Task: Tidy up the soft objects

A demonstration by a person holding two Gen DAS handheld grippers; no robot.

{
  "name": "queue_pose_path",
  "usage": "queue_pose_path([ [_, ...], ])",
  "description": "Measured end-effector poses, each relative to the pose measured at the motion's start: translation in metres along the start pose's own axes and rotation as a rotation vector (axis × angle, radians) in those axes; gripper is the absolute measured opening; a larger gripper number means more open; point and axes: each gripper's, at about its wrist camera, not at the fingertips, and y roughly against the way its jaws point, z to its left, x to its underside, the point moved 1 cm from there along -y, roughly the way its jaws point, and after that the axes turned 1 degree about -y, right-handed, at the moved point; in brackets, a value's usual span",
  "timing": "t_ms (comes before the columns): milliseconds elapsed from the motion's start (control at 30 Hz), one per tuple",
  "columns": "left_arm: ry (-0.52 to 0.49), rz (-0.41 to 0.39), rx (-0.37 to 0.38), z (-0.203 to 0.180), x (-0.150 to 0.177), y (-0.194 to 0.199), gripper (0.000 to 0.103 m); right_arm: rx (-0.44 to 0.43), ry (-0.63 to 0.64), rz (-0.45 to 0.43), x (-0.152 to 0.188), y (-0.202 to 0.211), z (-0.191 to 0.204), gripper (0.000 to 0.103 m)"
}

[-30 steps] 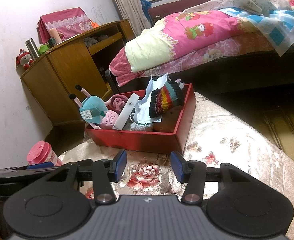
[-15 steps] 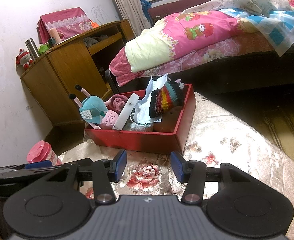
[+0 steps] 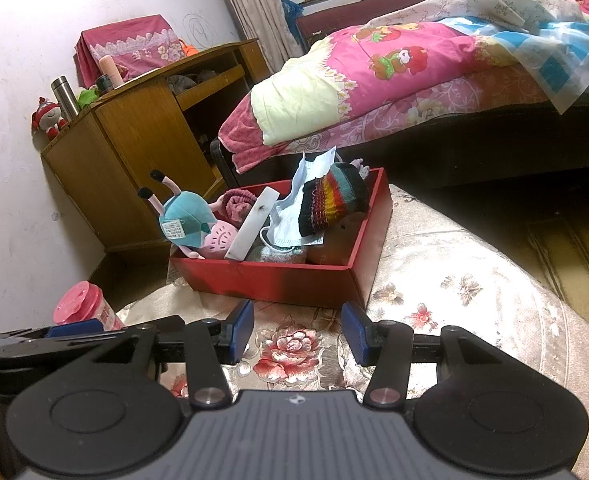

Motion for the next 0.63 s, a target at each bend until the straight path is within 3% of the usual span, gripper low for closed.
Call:
queue_pose_path([
  [333, 0.01, 0.006, 0.003, 0.001, 0.001, -0.001, 0.088, 0.001, -0.001, -0.001, 0.0, 0.001, 0.0, 0.02],
  [567, 0.032, -0.021, 0.009, 0.007, 0.002, -0.001, 0.097, -0.011, -0.003, -0.018, 0.0, 0.004, 0.001, 0.02],
  [633, 0.04, -0.032, 0.021, 0.009, 0.001, 0.001, 0.097, -0.015, -0.004, -0.021, -0.002, 0.004, 0.001, 0.026],
])
